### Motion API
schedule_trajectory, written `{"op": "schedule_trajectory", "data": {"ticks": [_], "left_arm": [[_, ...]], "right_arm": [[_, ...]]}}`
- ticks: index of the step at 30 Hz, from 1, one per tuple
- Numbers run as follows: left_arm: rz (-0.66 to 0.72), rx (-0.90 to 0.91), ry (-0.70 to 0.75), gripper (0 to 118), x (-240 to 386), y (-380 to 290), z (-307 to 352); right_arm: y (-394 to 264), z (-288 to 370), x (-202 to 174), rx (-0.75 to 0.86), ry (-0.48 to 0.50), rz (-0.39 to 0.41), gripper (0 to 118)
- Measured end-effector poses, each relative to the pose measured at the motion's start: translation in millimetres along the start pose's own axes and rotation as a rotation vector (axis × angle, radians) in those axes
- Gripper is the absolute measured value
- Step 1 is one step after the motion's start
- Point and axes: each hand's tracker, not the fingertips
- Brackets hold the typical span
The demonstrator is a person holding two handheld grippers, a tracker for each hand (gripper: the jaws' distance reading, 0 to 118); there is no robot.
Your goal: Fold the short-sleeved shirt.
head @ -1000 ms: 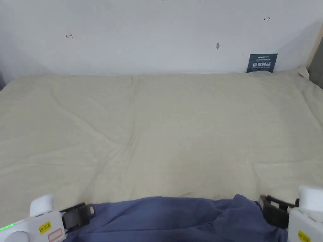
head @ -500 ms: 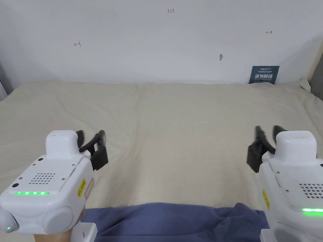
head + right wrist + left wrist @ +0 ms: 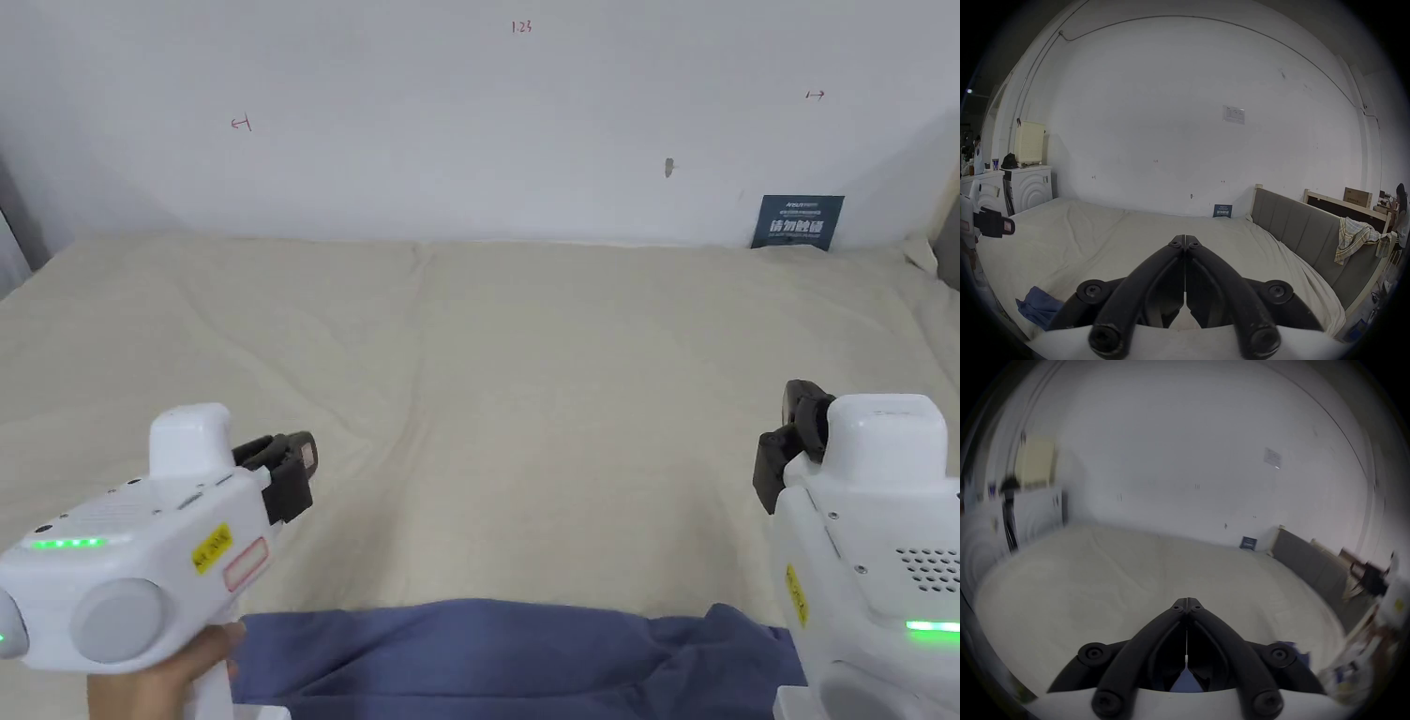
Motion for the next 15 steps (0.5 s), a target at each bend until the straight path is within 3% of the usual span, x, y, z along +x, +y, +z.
{"op": "schedule_trajectory", "data": {"ticks": [4,10,11,12,13,14,15], "left_arm": [[0.307,-0.221,-0.192,0,-68.0,-12.9,-3.6],[0.376,-0.412,-0.131,2,-151.8,-47.4,-1.1],[0.382,-0.438,-0.128,14,-165.1,-53.2,-3.1],[0.395,-0.454,-0.084,37,-174.6,-58.4,-3.7],[0.398,-0.468,-0.067,37,-184.1,-64.6,-5.1],[0.395,-0.494,-0.058,46,-190.4,-70.9,-7.5],[0.399,-0.516,-0.027,63,-196.0,-76.7,-10.3]], "right_arm": [[-4.4,-3.6,-3.2,-0.031,0.012,0.012,0],[-10.9,-11.1,-11.2,-0.069,0.020,0.035,0],[-12.6,-12.6,-13.5,-0.077,0.020,0.041,0],[-14.2,-14.0,-15.7,-0.084,0.017,0.044,0],[-15.6,-15.8,-17.5,-0.090,0.017,0.046,0],[-17.1,-17.4,-19.8,-0.098,0.017,0.047,0],[-18.4,-19.0,-22.3,-0.106,0.016,0.048,0]]}}
